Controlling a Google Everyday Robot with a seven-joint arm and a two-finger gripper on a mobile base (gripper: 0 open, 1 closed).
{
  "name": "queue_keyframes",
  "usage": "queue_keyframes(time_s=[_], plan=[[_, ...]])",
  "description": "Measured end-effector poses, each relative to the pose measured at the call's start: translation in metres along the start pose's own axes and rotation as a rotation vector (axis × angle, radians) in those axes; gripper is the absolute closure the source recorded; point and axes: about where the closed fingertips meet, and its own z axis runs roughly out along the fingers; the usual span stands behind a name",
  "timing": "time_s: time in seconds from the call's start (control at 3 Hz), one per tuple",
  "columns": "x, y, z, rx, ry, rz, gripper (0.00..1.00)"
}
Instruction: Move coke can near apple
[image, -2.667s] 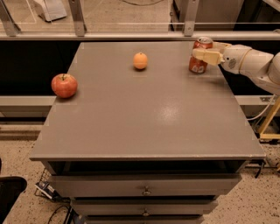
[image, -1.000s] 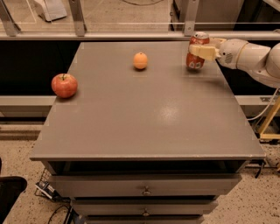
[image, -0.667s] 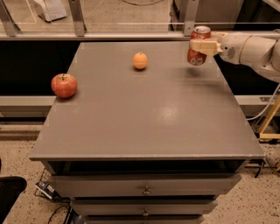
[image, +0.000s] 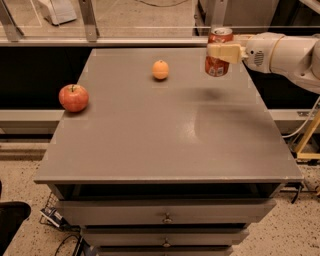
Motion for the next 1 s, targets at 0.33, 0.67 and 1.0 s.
queue_keyframes(time_s=[0.33, 0.67, 1.0], plan=[[-0.005, 0.04, -0.003, -0.046, 0.004, 0.02, 1.0], [-0.004, 0.085, 0.0, -0.124, 0.004, 0.046, 1.0], [-0.002, 0.129, 0.008, -0.22, -0.004, 0.055, 1.0]])
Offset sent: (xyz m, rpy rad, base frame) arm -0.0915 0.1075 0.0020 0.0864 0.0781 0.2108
